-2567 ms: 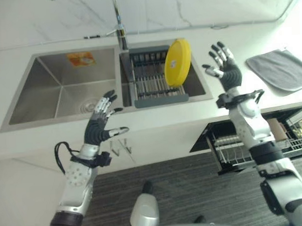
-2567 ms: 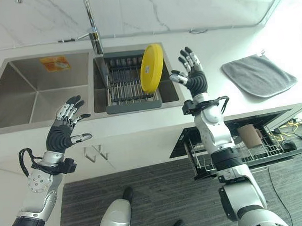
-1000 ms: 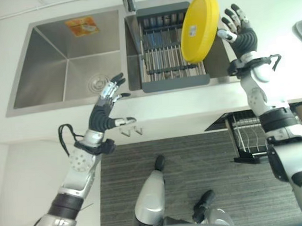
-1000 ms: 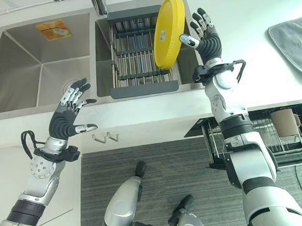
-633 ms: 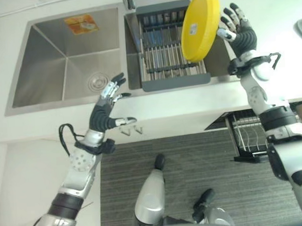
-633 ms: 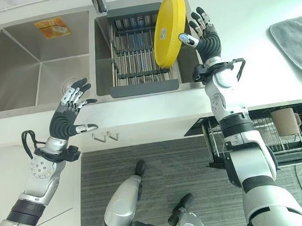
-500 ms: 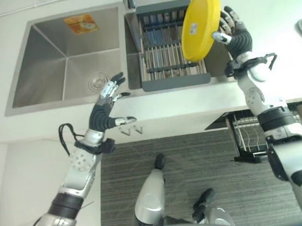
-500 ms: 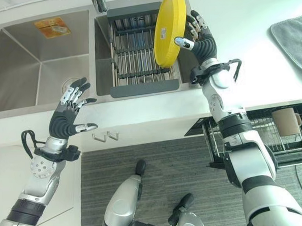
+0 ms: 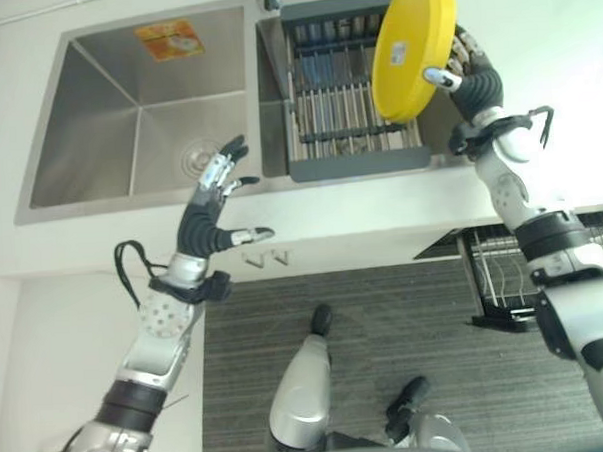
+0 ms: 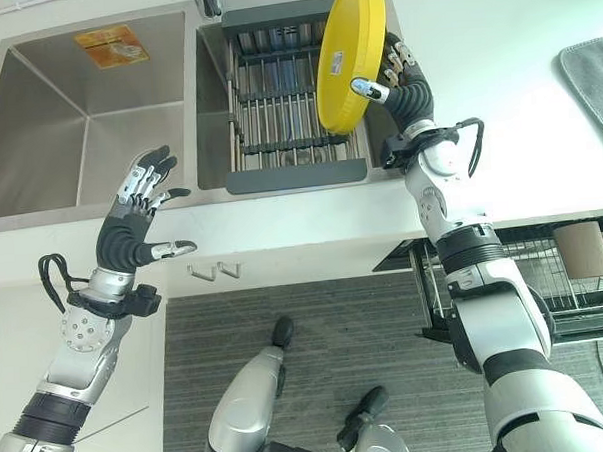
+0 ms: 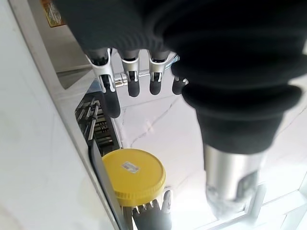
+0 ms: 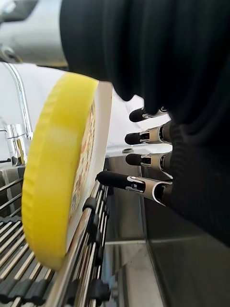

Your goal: Place the dishes in the dishwasher.

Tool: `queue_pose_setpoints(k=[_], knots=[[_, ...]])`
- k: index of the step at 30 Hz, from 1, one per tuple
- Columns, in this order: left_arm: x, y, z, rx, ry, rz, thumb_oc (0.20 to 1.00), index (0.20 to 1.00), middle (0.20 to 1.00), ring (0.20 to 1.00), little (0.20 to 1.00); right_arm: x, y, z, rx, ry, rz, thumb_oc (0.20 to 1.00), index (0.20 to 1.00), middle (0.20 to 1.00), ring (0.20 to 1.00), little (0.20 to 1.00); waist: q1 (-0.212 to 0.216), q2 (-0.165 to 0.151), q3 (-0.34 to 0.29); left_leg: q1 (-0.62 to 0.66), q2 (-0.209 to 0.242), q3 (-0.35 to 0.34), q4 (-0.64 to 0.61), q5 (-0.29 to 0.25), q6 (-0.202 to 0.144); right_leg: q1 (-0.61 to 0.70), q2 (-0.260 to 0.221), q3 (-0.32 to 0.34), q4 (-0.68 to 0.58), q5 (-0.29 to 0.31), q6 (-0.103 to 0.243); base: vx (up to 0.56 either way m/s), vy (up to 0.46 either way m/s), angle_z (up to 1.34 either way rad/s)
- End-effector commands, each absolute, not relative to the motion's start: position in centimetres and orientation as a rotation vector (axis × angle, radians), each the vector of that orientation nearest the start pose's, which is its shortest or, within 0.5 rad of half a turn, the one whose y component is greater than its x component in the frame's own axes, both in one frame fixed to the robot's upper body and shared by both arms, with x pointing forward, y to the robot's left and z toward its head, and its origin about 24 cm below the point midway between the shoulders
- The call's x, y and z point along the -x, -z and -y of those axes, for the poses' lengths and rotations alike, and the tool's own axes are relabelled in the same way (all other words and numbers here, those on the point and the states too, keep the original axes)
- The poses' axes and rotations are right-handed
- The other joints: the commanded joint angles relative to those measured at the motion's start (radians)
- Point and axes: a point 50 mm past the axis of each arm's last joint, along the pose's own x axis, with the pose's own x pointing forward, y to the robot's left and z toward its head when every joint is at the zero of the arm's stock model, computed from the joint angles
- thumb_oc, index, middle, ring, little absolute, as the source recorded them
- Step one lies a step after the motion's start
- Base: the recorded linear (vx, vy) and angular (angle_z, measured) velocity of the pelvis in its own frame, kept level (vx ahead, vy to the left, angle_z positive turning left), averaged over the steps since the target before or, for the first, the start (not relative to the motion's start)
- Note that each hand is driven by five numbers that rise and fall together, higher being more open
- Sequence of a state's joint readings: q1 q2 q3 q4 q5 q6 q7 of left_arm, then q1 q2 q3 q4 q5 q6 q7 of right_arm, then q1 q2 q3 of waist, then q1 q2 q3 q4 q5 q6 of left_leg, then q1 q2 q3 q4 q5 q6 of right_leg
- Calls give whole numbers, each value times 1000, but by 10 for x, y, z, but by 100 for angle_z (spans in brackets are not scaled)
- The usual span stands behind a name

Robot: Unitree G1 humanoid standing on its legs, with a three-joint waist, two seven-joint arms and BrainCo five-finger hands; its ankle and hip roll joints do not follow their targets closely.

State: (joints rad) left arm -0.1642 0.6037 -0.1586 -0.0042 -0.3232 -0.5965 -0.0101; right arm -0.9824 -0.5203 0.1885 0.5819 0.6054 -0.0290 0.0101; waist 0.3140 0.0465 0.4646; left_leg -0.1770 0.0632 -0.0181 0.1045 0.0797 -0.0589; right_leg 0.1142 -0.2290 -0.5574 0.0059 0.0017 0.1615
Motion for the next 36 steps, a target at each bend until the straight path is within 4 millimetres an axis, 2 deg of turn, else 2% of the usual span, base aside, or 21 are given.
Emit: queue_pose_setpoints(k=[1,3,4,22,36], knots=[[-247,-177,-193,-263,296,854,1000,1000,1000,1000,1000,-388,-301,168,106,-187,532,1000,1000,1000,1000,1000,17,-16,-15,3,-1,5,-1,-69,3,-60,-59,108,108,-53,7,0,0,0],[-247,-176,-192,-262,296,854,1000,1000,1000,1000,1000,-388,-302,166,121,-184,535,1000,1000,1000,1000,1000,17,-13,-11,-5,-4,10,-2,-50,10,-68,-62,98,108,-37,1,-36,25,0],[-247,-175,-193,-261,293,855,1000,1000,1000,1000,1000,-388,-303,165,130,-181,537,1000,1000,1000,1000,1000,17,-15,-14,3,-2,5,-7,-65,3,-63,-59,109,108,-53,8,0,0,0],[-249,-177,-187,-240,287,864,1000,1000,1000,1000,1000,-391,-309,160,194,-86,529,1000,1000,1000,1000,1000,17,-8,-4,3,-8,11,-19,-61,5,-72,-65,106,112,-47,9,-1,3,0],[-249,-177,-185,-237,263,871,1000,1000,1000,1000,1000,-386,-325,153,219,-55,587,1000,1000,1000,1000,1000,14,-11,8,-4,-9,20,-18,-61,6,-85,-66,110,121,-47,6,0,0,0]])
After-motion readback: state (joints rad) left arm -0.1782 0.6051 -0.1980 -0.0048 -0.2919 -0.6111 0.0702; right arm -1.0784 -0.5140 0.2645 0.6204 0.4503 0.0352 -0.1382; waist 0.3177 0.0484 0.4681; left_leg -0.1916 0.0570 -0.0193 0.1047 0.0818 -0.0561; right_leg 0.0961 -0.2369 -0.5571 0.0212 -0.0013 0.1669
